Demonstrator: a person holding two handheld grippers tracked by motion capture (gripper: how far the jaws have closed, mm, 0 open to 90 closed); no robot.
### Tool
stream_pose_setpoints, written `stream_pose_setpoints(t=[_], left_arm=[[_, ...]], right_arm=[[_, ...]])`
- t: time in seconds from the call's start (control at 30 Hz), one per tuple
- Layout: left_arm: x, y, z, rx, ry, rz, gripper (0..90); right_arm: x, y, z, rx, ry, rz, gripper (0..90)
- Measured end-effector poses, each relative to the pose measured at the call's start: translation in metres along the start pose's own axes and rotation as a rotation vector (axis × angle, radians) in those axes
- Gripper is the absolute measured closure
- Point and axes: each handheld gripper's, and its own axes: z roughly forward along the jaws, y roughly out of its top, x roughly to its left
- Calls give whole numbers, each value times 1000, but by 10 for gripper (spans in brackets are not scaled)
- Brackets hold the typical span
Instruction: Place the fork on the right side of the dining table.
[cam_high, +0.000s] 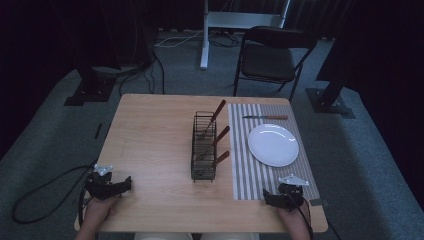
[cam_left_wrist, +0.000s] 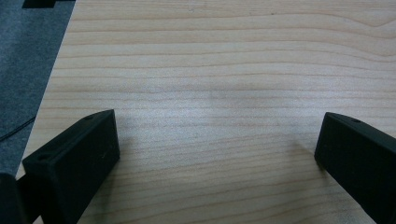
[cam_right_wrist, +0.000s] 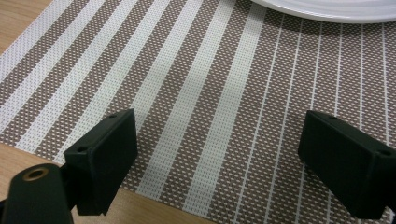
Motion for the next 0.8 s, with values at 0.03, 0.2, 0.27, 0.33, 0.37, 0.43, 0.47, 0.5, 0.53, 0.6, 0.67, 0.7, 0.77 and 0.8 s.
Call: stream_pose_setpoints(t=[0.03,0.2,0.27,0.33,0.37,0.43,0.47,0.5,0.53,0.6,0.67,0.7,0.77,0.8], left_arm=[[0,0,0,0,0,0,3],[0,0,0,0,0,0,2],[0,0,0,0,0,0,2],[0,0,0,0,0,0,2],[0,0,0,0,0,0,2],[0,0,0,0,0,0,2],[0,0,0,0,0,0,2],[0,0,0,0,0,0,2],[0,0,0,0,0,0,2],[0,0,0,0,0,0,2],[0,0,0,0,0,0,2],[0,0,0,0,0,0,2],[0,0,0,0,0,0,2],[0,0,0,0,0,0,2]], right_arm=[[0,0,0,0,1,-2,112],[-1,0,0,5,7,-9,112],[-1,0,0,6,8,-11,113],[-1,1,0,11,9,-11,112],[-1,1,0,13,10,-11,113],[-1,1,0,15,10,-11,112],[-1,1,0,16,10,-11,113],[-1,2,-1,18,8,-11,113],[-1,2,-1,18,8,-11,113],[1,2,-2,22,9,-9,116],[1,2,-2,27,9,-11,116],[1,2,-3,30,12,-11,116],[2,2,-3,39,23,-25,117],[3,3,-3,45,22,-28,117]])
